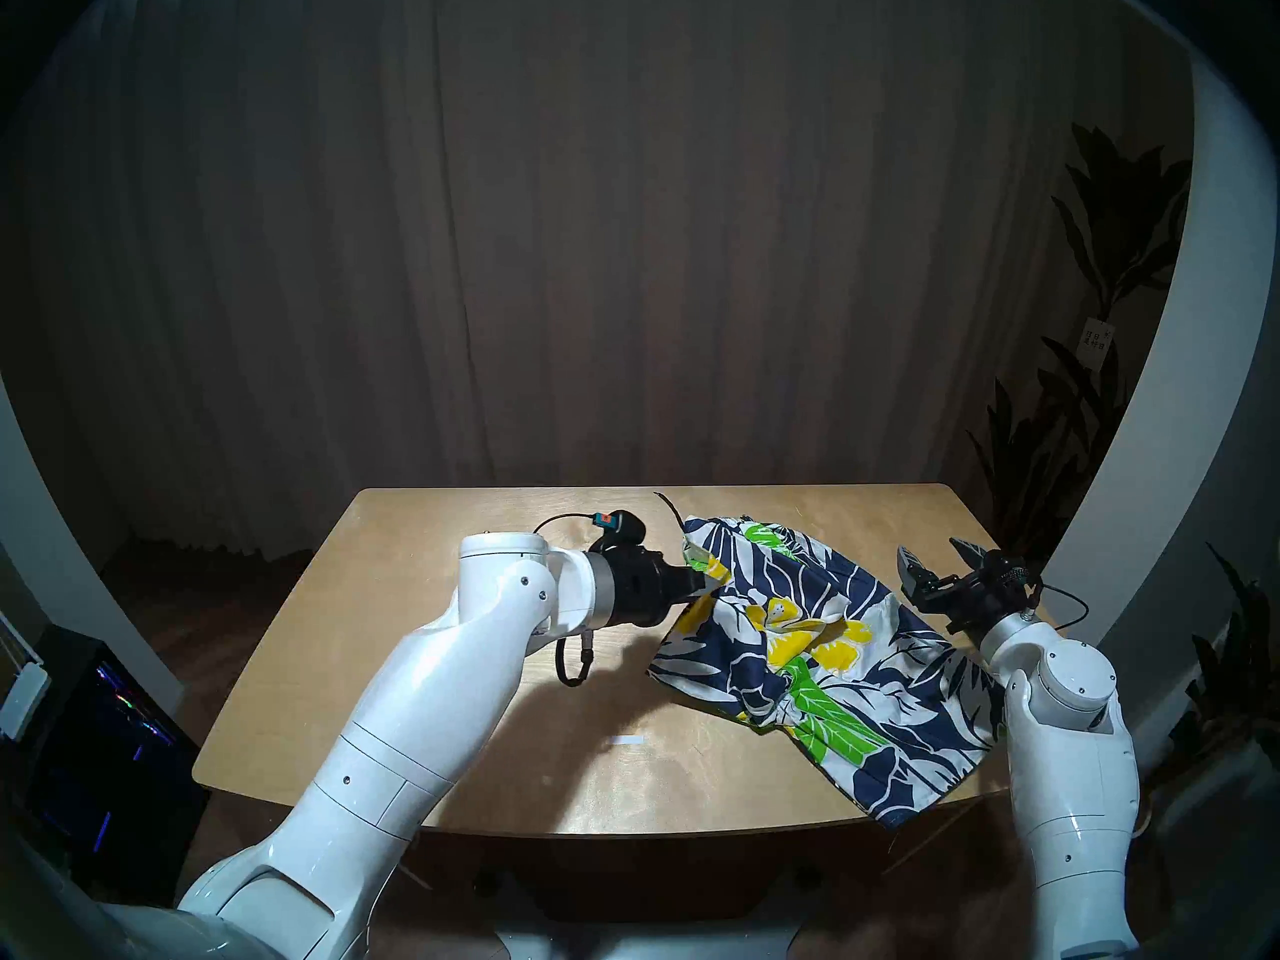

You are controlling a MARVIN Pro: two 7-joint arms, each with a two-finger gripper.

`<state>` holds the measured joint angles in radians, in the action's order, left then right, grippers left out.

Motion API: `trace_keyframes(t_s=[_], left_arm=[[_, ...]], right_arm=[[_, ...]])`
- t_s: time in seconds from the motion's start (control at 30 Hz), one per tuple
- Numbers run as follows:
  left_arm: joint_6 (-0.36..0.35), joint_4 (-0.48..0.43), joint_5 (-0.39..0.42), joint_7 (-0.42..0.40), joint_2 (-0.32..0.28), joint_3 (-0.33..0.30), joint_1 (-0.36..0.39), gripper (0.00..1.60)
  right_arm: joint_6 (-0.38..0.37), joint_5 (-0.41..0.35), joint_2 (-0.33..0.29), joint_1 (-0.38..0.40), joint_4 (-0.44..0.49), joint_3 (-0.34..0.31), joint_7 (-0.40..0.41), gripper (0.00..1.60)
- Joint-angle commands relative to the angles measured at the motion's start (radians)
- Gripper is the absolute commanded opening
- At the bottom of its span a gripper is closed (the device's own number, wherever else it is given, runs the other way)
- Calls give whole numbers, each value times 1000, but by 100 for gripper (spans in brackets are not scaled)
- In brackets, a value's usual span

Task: Fold the pants in half lengthwise, then in half again, and set them down flat

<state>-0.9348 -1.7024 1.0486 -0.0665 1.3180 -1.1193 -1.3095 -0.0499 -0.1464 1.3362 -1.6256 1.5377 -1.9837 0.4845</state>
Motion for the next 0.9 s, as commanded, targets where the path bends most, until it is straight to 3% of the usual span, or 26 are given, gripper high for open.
trace_keyframes(t_s=[0.0, 0.23, 0.47, 0.83, 0.87], left_arm=[[-8, -68, -27, -4, 66, 95, 60, 0], [-7, -52, -74, 23, 148, 189, 134, 0], [-13, -36, -108, 55, 215, 291, 151, 0], [31, 102, -159, 131, 335, 381, 191, 0], [42, 111, -156, 131, 328, 392, 202, 0]], right_arm=[[42, -4, -36, 52, 6, -37, -11, 160], [77, -10, -69, 60, 1, -100, -24, 160], [106, -16, -130, 84, -1, -172, -19, 160], [131, -12, -261, 117, -20, -274, 40, 160], [132, -5, -249, 125, -18, -291, 50, 160]])
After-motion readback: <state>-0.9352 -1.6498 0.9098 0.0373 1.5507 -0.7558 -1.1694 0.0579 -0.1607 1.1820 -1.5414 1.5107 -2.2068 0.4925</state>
